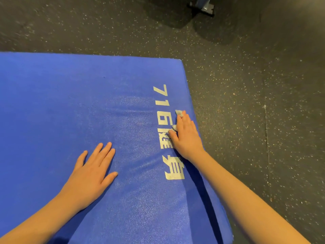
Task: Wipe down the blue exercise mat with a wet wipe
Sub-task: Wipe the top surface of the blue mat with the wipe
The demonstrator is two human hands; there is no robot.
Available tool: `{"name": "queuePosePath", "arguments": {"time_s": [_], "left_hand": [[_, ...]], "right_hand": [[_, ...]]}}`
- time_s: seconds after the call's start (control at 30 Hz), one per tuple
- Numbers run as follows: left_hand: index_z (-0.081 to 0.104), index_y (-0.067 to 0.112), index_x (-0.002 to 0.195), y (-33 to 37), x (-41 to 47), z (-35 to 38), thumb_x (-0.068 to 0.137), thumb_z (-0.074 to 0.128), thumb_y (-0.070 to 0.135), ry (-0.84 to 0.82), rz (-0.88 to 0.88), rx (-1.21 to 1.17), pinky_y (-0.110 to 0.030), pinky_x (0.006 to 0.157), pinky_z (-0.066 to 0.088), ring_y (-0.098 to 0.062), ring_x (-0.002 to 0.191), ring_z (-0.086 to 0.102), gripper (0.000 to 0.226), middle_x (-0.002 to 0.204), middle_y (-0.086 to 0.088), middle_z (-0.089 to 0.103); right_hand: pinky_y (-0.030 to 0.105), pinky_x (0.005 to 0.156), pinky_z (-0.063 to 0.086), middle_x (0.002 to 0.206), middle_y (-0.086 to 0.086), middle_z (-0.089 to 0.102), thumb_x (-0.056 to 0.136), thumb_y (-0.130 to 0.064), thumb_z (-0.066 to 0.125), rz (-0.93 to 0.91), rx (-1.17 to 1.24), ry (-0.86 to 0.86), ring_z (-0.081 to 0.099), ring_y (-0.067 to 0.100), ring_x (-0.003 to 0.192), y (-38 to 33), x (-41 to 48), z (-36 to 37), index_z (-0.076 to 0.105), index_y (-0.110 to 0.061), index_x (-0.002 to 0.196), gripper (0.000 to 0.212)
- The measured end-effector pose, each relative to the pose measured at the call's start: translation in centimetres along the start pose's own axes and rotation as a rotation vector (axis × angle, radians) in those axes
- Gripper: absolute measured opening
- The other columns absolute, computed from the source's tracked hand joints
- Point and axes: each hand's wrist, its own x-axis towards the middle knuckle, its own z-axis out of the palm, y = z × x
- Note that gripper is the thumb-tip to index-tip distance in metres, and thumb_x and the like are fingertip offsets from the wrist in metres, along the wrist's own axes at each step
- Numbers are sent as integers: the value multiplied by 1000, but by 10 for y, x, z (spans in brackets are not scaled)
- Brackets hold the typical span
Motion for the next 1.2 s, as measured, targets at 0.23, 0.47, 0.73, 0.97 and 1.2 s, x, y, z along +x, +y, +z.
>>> {"name": "queuePosePath", "arguments": {"time_s": [0.23, 0.47, 0.73, 0.97, 1.2], "left_hand": [[42, 12, 144, -11, 3, -3, 100, 16, 56, -55, 32, -33, -39, 112, 10, -19, 144, 15, 68, 154, -3, 33], [42, 10, 144, -20, 23, -8, 100, 14, 56, -21, 21, -50, -39, 113, 9, -20, 143, 18, 70, 154, -4, 32], [43, 6, 143, -52, 55, -13, 93, 16, 66, -4, -97, -54, -48, 109, 18, -19, 141, 18, 82, 154, -5, 28], [44, 6, 141, -61, 67, -23, 91, 13, 71, -82, -53, 9, -52, 106, 22, -22, 140, 22, 88, 152, -9, 35], [48, 3, 137, -66, 81, -33, 80, 27, 76, -172, -34, 34, -62, 89, 45, -27, 133, 29, 95, 146, -13, 43]], "right_hand": [[43, 116, 15, 156, 14, 21, 98, -37, 39, 268, 11, 120, 14, 29, 145, -4, 57, -2, 23, -6, 149, 62], [42, 114, 19, 152, 5, 30, 94, -39, 39, -44, -40, 79, 20, 25, 142, -9, 60, -4, 31, -14, 145, 57], [41, 119, 3, 161, 9, 6, 99, -41, 40, 58, -23, 6, 0, 24, 148, -19, 84, 6, 11, -8, 153, 70], [43, 119, 10, 157, 7, 21, 98, -41, 37, 262, 39, 134, 12, 23, 146, -4, 146, -14, 24, -12, 149, 59], [42, 117, 11, 158, 6, 18, 98, -44, 41, -140, -119, 3, 9, 23, 147, -16, 131, -6, 21, -11, 151, 65]]}}
